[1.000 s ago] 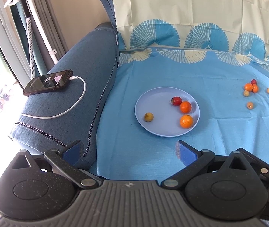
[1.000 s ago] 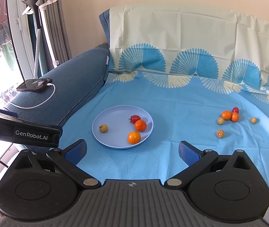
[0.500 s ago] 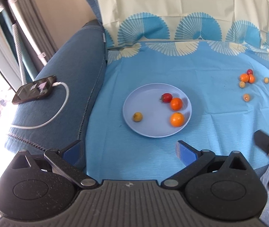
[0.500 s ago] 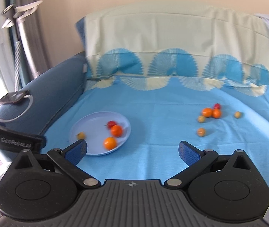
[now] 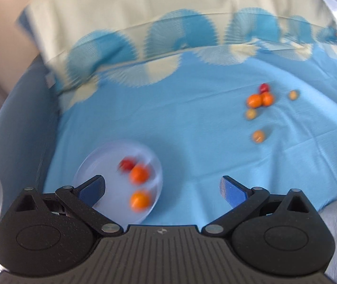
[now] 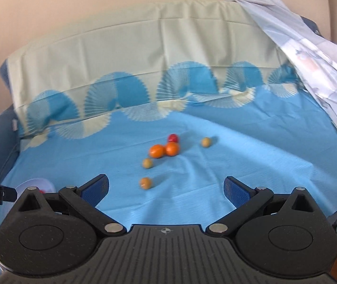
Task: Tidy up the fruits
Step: 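Grasp an orange on the cloth with the left gripper while the right gripper grasps a small yellow fruit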
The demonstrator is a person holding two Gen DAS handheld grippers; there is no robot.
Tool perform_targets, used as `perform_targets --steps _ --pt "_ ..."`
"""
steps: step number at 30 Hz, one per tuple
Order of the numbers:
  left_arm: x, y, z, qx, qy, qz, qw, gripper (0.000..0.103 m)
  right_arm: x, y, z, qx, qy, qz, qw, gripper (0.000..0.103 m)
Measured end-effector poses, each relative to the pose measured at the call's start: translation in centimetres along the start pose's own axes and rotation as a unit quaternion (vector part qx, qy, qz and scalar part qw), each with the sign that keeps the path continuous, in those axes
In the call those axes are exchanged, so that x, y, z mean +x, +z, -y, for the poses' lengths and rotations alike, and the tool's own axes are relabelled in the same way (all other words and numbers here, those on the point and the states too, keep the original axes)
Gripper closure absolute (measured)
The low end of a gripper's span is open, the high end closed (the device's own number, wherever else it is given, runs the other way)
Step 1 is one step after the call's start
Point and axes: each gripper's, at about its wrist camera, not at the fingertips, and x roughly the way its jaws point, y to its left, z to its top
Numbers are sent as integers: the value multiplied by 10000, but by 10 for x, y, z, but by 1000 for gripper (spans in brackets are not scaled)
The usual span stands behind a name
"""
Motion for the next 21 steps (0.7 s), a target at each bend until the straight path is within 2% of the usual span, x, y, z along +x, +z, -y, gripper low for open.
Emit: perform_targets --steps 5,8,11,15,21 --pt "62 61 58 644 -184 -57 9977 0 57 19 35 -10 -400 25 9992 1" --pt "108 92 89 907 -516 -213 9943 0 104 30 54 34 -461 -141 9988 1" --pt "159 119 116 1155 -619 -441 9904 0 156 36 70 13 -502 -373 9980 1" --pt "215 144 146 1473 -626 -693 9847 0 220 39 83 -108 -503 -650 9966 1" --pt "265 159 173 1848 -908 -955 9739 0 291 39 85 -421 -466 -833 9945 1"
